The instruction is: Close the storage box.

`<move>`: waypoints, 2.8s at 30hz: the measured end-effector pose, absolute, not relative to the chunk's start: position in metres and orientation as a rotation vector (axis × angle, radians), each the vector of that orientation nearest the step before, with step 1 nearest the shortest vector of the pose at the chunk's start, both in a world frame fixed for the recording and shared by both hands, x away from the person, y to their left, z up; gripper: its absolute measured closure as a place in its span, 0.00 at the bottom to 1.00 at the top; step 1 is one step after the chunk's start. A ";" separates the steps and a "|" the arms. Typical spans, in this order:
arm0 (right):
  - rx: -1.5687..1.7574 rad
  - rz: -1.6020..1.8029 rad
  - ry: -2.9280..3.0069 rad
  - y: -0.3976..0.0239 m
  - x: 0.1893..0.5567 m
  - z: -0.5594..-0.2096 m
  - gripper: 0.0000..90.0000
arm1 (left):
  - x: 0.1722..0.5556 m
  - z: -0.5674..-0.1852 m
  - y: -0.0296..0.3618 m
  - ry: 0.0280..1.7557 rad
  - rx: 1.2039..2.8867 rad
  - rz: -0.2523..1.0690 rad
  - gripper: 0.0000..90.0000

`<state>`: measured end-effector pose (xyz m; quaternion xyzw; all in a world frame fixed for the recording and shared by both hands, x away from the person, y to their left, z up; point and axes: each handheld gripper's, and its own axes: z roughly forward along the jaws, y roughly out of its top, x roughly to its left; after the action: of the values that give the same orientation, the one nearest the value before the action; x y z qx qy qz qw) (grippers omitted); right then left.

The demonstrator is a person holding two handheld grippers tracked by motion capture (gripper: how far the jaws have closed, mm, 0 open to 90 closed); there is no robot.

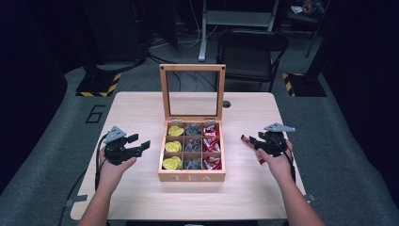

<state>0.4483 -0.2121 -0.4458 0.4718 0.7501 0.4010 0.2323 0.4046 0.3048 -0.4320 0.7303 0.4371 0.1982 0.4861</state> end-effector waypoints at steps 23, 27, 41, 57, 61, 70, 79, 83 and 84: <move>1.157 1.151 2.189 -0.169 0.476 -0.404 0.54 | 0.409 -0.434 0.303 1.068 1.791 0.460 0.39; 1.136 1.160 2.188 -0.162 0.478 -0.395 0.54 | 0.409 -0.434 0.303 1.067 1.790 0.458 0.39; 1.112 1.197 2.205 -0.148 0.499 -0.383 0.53 | 0.410 -0.434 0.302 1.063 1.793 0.461 0.39; 1.089 1.231 2.222 -0.132 0.524 -0.386 0.53 | 0.410 -0.434 0.305 1.066 1.787 0.468 0.39; 1.079 1.232 2.226 -0.129 0.531 -0.391 0.53 | 0.410 -0.434 0.304 1.065 1.792 0.465 0.39; 1.098 1.241 2.231 -0.126 0.543 -0.399 0.52 | 0.410 -0.435 0.305 1.067 1.791 0.462 0.39; 1.091 1.242 2.242 -0.117 0.556 -0.400 0.49 | 0.410 -0.435 0.306 1.068 1.785 0.464 0.39; 1.090 1.219 2.250 -0.114 0.560 -0.403 0.48 | 0.410 -0.434 0.307 1.067 1.789 0.458 0.39; 1.097 1.219 2.249 -0.114 0.562 -0.404 0.48 | 0.410 -0.434 0.307 1.068 1.786 0.459 0.39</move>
<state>0.5617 -0.1138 -0.4035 0.3879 0.7951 0.4308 0.1782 0.4098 0.3068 -0.4345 0.7334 0.4385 0.1886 0.4840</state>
